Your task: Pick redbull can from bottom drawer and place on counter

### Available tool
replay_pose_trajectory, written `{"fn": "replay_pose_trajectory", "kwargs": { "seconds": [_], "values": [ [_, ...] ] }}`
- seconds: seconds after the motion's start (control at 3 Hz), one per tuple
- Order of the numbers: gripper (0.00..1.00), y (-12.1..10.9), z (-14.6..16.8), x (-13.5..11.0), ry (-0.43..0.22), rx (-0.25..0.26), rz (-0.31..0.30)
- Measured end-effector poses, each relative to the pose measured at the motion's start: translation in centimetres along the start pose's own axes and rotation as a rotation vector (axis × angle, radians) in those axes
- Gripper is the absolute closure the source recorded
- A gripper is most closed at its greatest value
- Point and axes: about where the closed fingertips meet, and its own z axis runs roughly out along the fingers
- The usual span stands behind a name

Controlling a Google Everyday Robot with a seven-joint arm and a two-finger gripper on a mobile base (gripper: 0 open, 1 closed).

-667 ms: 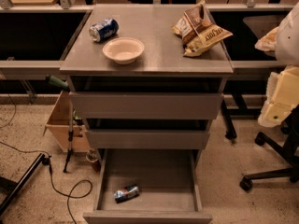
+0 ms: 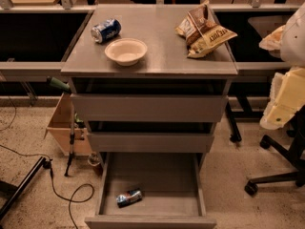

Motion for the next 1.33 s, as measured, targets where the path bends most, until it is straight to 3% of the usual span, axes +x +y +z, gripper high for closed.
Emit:
{"fn": "replay_pose_trajectory", "kwargs": {
  "seconds": [0.67,1.33],
  "values": [
    [0.0,2.3,2.8,-3.9,-0.058,0.032,0.005],
    [0.0,5.3,10.1,-9.7,-0.142,0.027,0.049]
  ]
}}
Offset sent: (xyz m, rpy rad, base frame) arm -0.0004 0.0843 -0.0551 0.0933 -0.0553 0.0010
